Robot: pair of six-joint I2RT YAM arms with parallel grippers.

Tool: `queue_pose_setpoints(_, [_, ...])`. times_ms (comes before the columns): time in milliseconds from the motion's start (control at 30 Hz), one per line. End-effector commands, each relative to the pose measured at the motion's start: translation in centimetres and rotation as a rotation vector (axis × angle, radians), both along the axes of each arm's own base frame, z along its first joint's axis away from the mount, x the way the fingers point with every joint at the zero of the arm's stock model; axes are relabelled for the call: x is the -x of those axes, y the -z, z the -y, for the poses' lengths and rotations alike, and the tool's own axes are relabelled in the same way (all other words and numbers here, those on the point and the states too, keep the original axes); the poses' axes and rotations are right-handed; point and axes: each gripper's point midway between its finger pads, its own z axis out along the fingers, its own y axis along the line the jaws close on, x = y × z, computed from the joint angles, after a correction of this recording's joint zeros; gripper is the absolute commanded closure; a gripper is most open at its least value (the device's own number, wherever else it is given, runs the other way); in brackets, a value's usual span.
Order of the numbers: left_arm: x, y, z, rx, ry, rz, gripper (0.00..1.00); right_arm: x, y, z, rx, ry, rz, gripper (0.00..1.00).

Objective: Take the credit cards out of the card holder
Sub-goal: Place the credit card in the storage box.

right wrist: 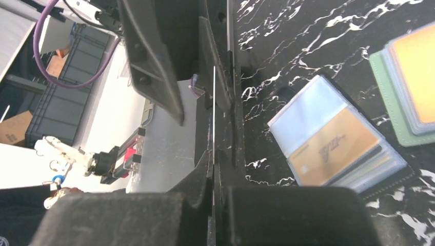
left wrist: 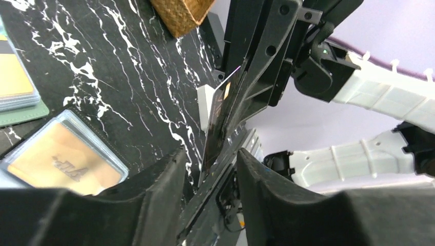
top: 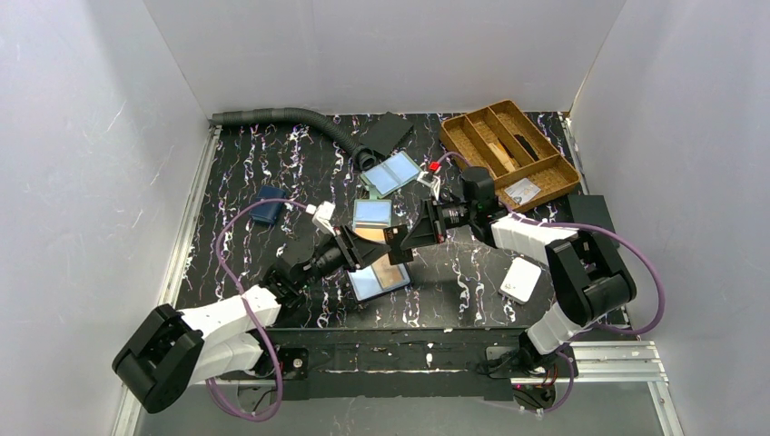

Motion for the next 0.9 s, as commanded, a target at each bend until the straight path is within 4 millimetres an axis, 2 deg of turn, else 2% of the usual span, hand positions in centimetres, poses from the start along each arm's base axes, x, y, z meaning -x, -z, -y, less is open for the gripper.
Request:
queue_pose_setpoints(0, [-0.8,0.6,-1.7,-0.006,-0.116,-0.007,0.5,-1.2,-1.0,1.4,-0.006,0.014,0.151,0.99])
queue_pose_setpoints(133, [-0.5,1.6,-3.7,-0.081,-0.169,-0.005,0.19,-3.2,0.2,3.7,0.107,0.07,0.314,0.99])
queue_pose_setpoints(233, [0.0,2.1,-4.8,-0.126,-0.166,-0.006,0.03,-5.4,1.4,6.3,0.286,0.122,0.465,0.99])
queue_pose_setpoints(467, [1.1,2.8,-6.3,-0.145,-0.096,-0.045,0.02,-11.8,-0.1,13.4,0.559,0.345,0.635,0.99])
queue_pose_setpoints(533, [1.3,3.1,-6.6,-0.159,-0.086,-0.053,0.02,-13.5,-1.2,15.5,0.652,0.392,0.686,0.99])
queue_pose_setpoints(700, [1.5,3.2,-7.0,-0.208,-0.065,-0.046,0.02,-18.2,-5.5,20.7,0.875,0.528,0.801,0.99])
queue_pose_setpoints(867, [1.4,2.6,-7.2,-0.242,-0.05,-0.058,0.02,-21.4,-7.8,23.9,1.013,0.626,0.811,0.99])
